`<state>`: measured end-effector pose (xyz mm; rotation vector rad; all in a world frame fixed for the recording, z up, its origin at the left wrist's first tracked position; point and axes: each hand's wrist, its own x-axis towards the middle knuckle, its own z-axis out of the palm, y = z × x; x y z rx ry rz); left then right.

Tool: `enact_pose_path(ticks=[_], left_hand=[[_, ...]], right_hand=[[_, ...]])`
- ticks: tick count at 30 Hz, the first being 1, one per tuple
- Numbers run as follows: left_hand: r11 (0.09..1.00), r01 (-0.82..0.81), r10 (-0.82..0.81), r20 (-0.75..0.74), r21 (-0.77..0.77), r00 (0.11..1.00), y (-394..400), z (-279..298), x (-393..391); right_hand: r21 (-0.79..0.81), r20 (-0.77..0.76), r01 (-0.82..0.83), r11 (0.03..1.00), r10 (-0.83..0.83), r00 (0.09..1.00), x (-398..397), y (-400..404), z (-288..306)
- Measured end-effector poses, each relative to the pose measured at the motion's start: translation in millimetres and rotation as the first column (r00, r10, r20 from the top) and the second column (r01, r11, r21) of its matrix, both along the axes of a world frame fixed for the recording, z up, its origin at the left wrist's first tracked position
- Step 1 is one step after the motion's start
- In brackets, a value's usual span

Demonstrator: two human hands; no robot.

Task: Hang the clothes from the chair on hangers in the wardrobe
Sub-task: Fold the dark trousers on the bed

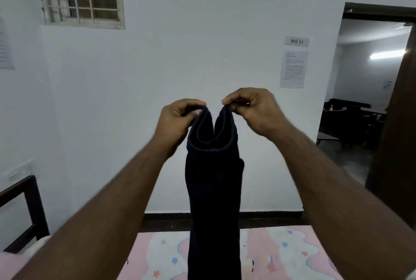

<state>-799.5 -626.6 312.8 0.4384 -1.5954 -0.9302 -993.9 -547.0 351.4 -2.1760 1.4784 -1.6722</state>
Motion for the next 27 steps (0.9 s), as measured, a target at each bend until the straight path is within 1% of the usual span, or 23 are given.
enact_pose_path(ticks=[2, 10, 17, 21, 25, 27], left_hand=[[0.999, 0.032, -0.032, 0.041, 0.007, 0.999, 5.3, 1.0, -4.5], [0.999, 0.046, -0.047, 0.068, 0.011, 0.997, 13.7, -1.6, -5.7], [0.995, 0.103, -0.102, 0.107, -0.006, 0.989, 15.9, 0.6, -8.2], [0.992, 0.121, -0.125, 0.147, 0.033, 0.981, 15.5, -5.0, -12.9], [0.992, 0.123, -0.128, 0.176, 0.037, 0.976, 14.3, -13.3, -15.9], [0.992, 0.124, -0.129, 0.197, 0.037, 0.972, 14.2, -16.2, -17.4]], right_hand=[[0.005, 0.007, -0.025, 1.000, 0.025, 1.000, 6.3, -1.7, -2.4], [0.027, 0.072, -0.012, 1.000, 0.010, 0.997, 8.4, 4.5, -14.1], [-0.003, 0.089, -0.071, 0.997, 0.071, 0.994, 9.3, 4.4, -19.0], [0.030, 0.182, -0.120, 0.992, 0.113, 0.977, 9.7, 3.1, -24.2], [0.081, 0.296, -0.179, 0.981, 0.147, 0.944, 12.4, 6.2, -28.8], [0.110, 0.330, -0.182, 0.977, 0.137, 0.934, 12.4, 6.9, -29.3]])
